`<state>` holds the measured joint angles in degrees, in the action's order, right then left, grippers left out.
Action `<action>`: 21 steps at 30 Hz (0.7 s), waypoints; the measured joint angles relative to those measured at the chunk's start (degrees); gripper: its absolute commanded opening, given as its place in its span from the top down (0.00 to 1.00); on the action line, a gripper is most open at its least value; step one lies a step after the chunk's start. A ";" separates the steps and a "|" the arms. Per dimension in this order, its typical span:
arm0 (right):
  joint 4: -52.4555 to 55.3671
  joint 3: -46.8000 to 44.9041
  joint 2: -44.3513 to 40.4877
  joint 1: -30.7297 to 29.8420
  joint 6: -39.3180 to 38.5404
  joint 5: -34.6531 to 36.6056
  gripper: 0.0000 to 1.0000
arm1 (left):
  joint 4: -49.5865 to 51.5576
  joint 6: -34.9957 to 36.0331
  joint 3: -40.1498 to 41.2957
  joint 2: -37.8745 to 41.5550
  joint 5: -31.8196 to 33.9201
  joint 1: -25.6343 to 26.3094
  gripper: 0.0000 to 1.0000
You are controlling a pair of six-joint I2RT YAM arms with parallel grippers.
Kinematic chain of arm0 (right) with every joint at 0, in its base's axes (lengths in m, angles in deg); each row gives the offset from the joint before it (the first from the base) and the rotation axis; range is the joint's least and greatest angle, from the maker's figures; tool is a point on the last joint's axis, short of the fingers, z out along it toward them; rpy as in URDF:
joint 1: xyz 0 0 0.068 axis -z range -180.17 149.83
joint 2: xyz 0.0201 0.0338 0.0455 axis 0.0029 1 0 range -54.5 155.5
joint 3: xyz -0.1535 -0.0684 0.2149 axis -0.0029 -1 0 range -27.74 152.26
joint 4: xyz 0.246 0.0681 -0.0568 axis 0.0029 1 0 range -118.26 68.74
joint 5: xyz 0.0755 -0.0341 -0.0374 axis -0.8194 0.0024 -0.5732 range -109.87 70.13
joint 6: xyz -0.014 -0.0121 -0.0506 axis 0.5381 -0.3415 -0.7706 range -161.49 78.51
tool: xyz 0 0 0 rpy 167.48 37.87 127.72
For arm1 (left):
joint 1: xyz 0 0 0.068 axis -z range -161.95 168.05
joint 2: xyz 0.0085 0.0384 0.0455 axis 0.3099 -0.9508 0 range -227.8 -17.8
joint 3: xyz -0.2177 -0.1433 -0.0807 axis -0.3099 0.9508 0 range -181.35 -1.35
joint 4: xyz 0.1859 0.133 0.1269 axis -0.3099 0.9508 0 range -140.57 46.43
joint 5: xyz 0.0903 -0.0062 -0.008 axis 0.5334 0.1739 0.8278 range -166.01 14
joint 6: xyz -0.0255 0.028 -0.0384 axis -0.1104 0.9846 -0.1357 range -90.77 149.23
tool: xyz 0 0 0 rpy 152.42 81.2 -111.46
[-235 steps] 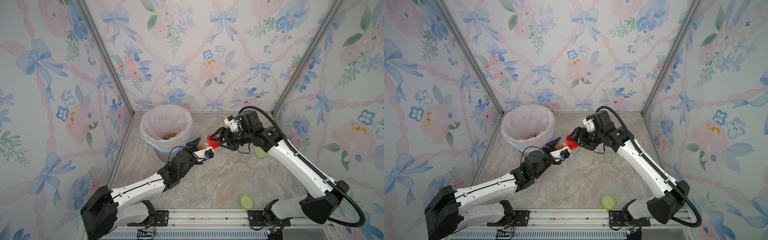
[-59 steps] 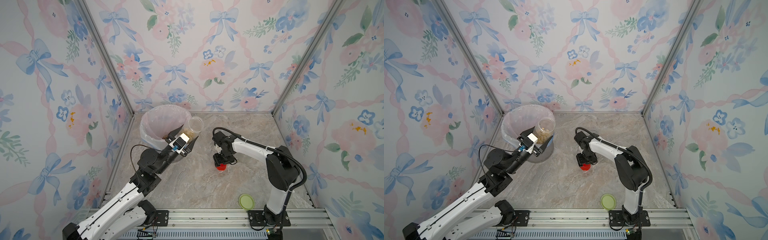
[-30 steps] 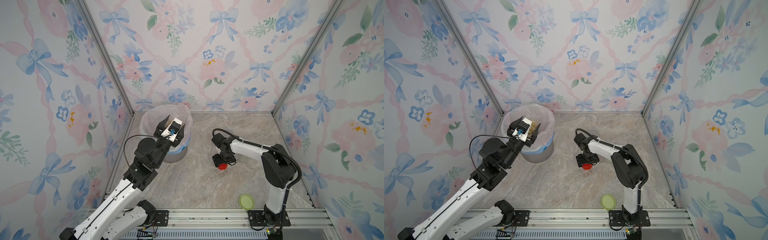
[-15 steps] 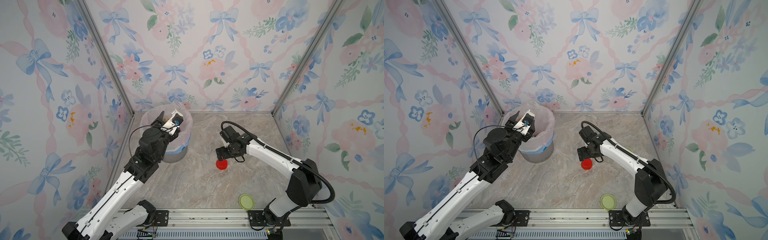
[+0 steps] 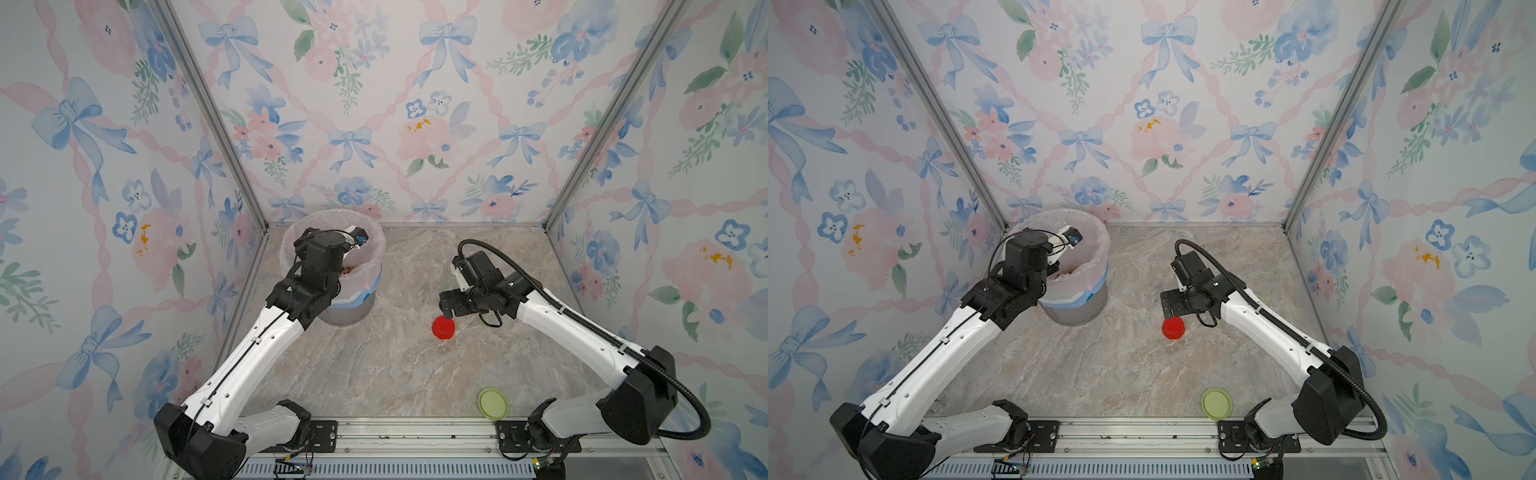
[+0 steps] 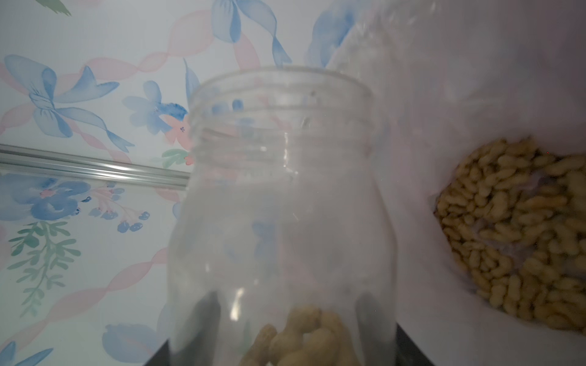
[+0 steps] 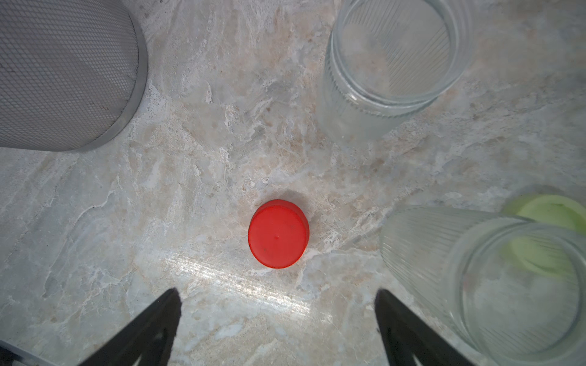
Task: Empty moldy peanuts from jars
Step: Pour the moldy peanuts from the jar into the trash bin.
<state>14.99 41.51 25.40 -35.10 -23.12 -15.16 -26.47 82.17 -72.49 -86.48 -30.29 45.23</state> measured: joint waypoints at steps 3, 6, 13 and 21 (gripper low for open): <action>-1.95 -1.31 -1.92 1.16 -0.63 -0.59 0.02 | 1.20 5.20 -0.31 -2.08 3.93 -1.16 0.99; -3.96 -1.55 -2.08 2.16 -1.05 -1.33 0.02 | 1.70 10.58 -1.75 -3.63 6.23 -1.92 1.00; -7.98 -4.46 -3.34 4.22 -1.44 -3.52 0.02 | 1.62 22.21 -4.37 -5.77 9.31 -2.12 1.00; -11.23 -5.77 -4.28 5.64 -1.97 -6.23 0.02 | 1.29 30.27 -5.92 -6.58 8.63 -2.03 1.00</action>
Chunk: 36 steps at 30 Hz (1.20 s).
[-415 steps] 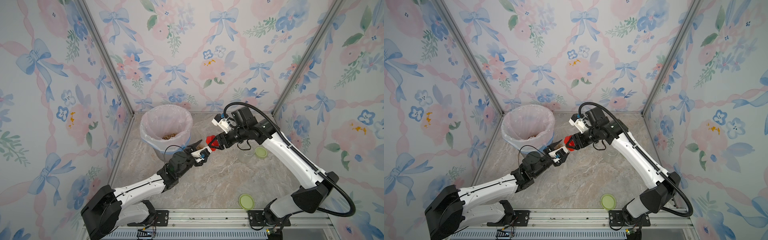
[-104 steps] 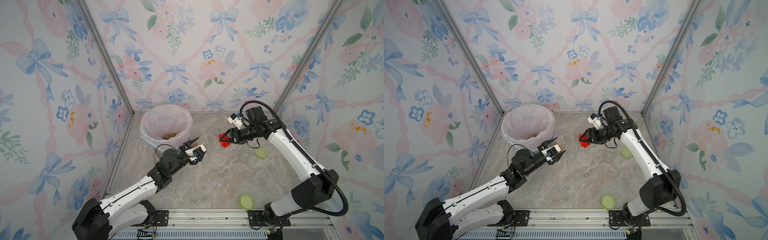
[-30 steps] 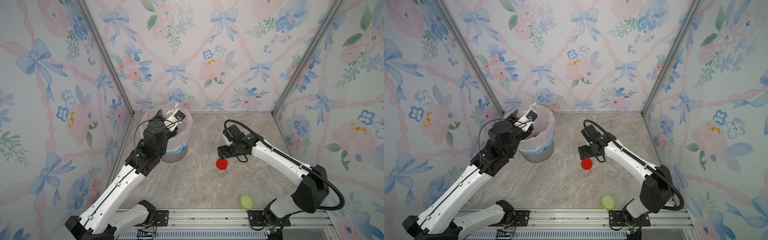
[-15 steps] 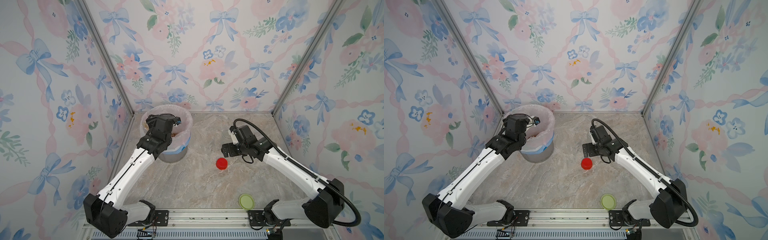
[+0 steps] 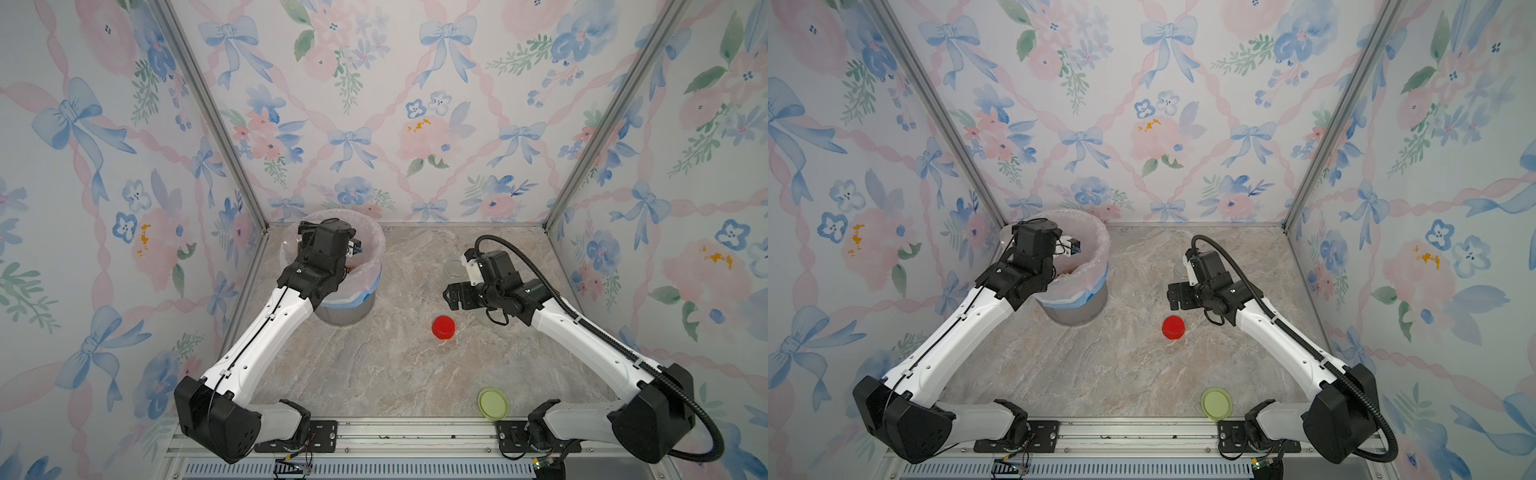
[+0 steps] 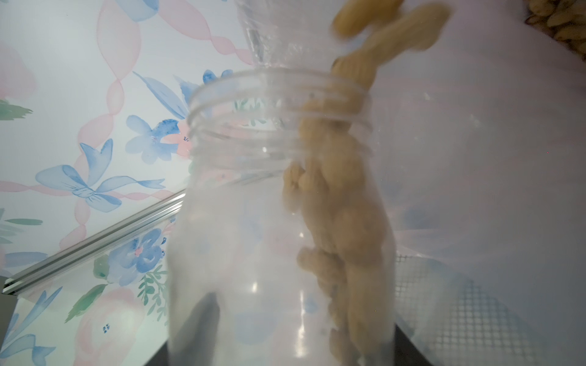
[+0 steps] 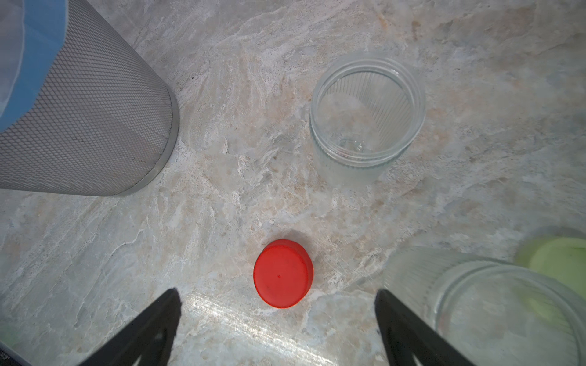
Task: Empty moldy peanuts from jars
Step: Pour the moldy peanuts from the jar into the trash bin.
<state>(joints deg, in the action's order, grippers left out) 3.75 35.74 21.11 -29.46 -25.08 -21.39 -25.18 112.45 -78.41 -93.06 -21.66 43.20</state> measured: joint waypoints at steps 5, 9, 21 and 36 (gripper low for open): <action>-1.25 -0.11 0.00 0.13 -0.17 -0.74 0.02 | -0.42 1.22 -1.44 -0.02 -1.09 0.70 0.99; -2.34 -0.37 0.00 0.57 -0.33 -0.87 0.02 | -0.02 1.27 -1.49 -0.07 -2.16 1.07 0.99; -3.17 -0.74 0.24 0.79 -0.57 -1.05 0.02 | 2.43 0.92 -0.37 0.15 -2.91 1.11 1.00; -4.72 -1.01 0.00 1.14 -0.52 -1.09 0.02 | 5.66 -0.74 0.94 0.68 -3.43 1.20 1.00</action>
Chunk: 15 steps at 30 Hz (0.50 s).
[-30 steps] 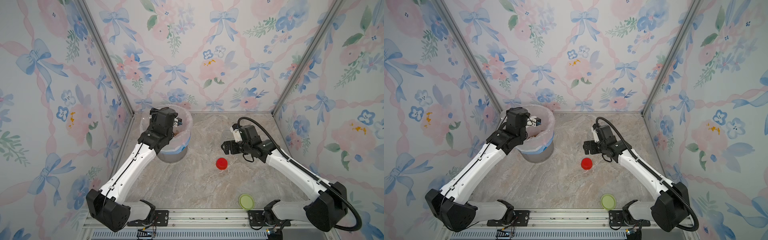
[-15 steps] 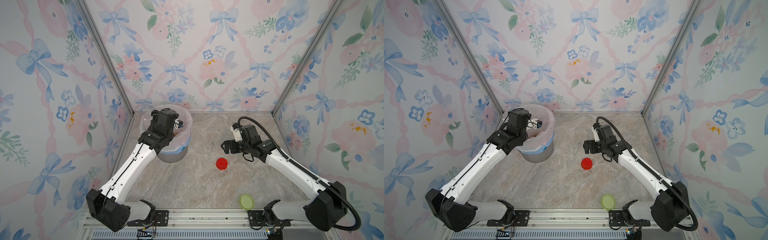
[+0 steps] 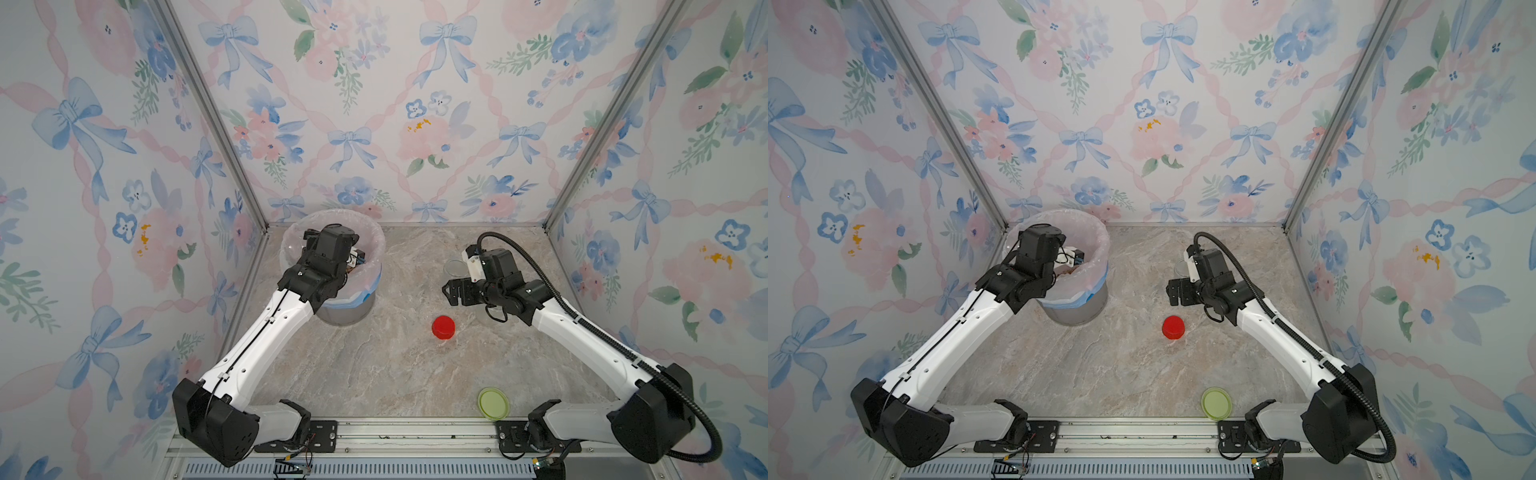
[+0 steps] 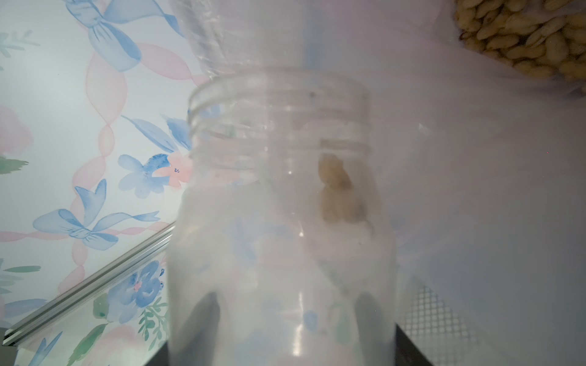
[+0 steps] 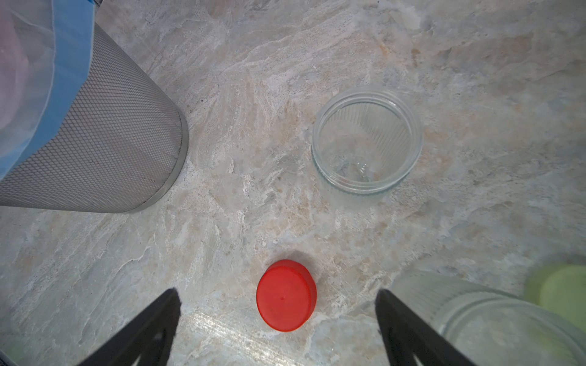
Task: Empty moldy peanuts from jars
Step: Pour the moldy peanuts from the jar into the trash bin.
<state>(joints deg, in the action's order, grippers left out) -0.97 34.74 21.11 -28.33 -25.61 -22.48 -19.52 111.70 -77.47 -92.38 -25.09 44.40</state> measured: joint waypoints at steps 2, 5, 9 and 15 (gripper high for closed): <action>-0.11 0.00 0.02 -0.02 0.00 0.02 0.02 | 0.22 -0.44 -0.31 0.42 0.31 -0.31 1.00; -0.59 0.00 0.07 0.00 0.00 0.00 0.02 | 0.81 -1.31 -0.11 1.92 -0.42 -0.72 1.00; -0.57 0.55 0.81 -0.07 -0.02 0.02 0.02 | 3.34 -2.62 -1.07 2.80 0.39 -0.98 1.00; -0.52 1.62 1.29 -0.61 0.04 0.20 0.02 | 4.28 -3.72 0.68 3.54 -1.25 -4.37 1.00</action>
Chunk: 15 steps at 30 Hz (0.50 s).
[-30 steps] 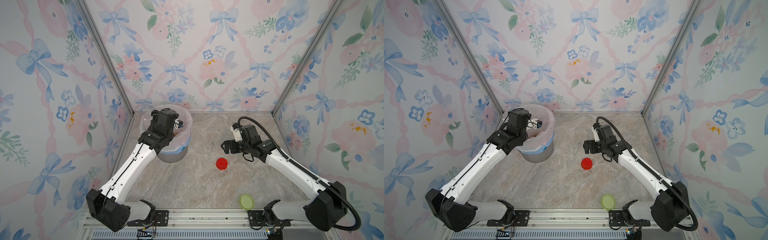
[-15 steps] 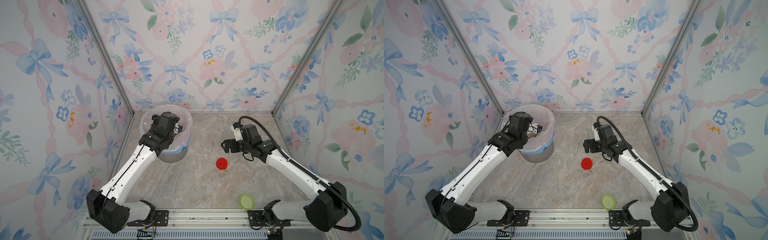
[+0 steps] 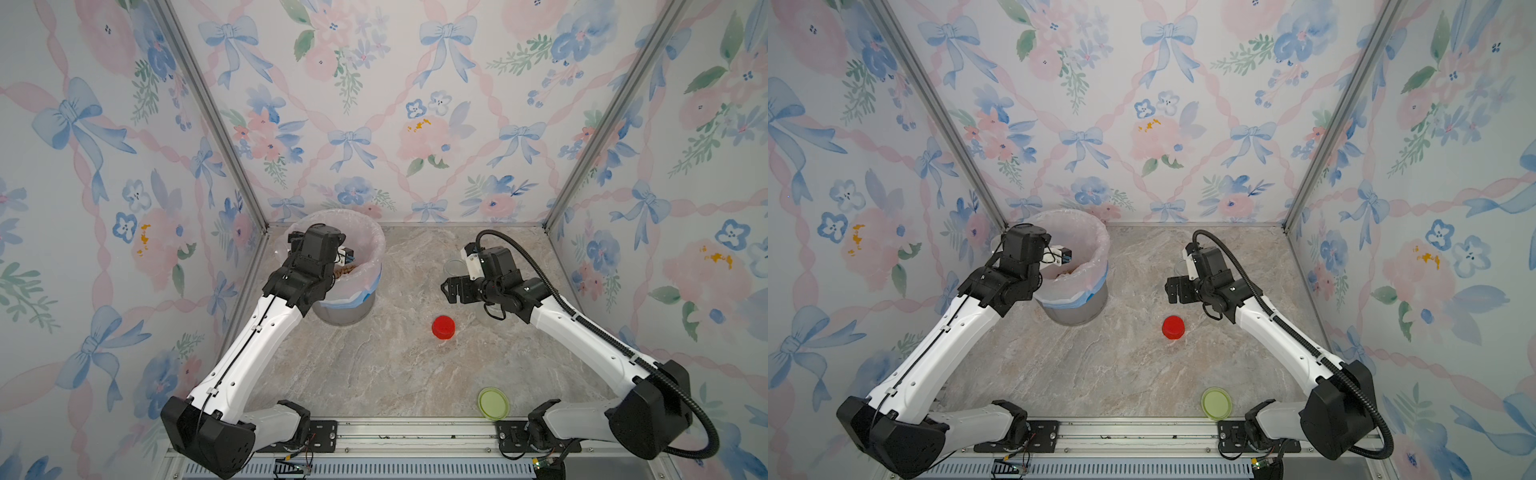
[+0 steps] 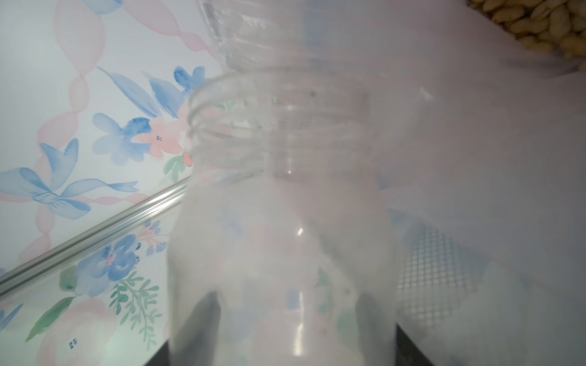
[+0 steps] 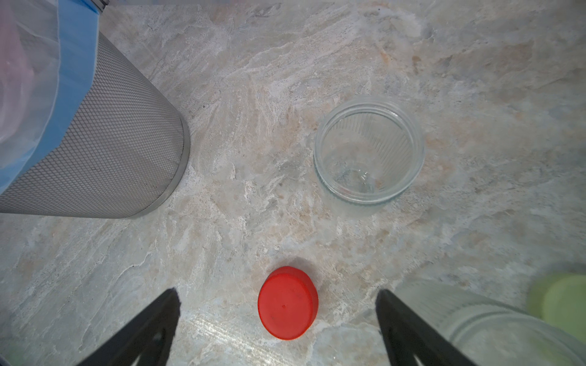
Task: Empty moldy peanuts from jars
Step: Pour the moldy peanuts from the jar into the trash bin, then place the jar at the center of the board.
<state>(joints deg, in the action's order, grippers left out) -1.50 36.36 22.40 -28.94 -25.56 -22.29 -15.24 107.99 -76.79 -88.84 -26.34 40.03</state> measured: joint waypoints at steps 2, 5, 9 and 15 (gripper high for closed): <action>-0.07 0.17 -0.04 -0.35 0.15 0.31 0.02 | 0.39 -1.14 0.04 0.31 -1.44 -0.68 1.00; -0.09 0.17 0.02 -0.98 0.42 0.50 0.01 | 0.09 -4.92 -0.02 1.90 -7.87 -2.14 1.00; -0.07 0.22 0.28 -1.75 0.52 0.26 0.01 | -1.68 -12.33 -0.22 5.55 -19.28 -3.28 1.00; 0.66 2.43 0.31 -1.90 -1.25 -5.55 0.00 | -7.78 -23.32 -2.23 9.40 -38.07 -3.87 1.00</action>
<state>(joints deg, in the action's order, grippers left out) -0.84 38.78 22.71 -30.84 -26.81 -27.84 -23.02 84.67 -79.02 -79.44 -64.41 36.16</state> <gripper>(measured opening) 0.995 0.662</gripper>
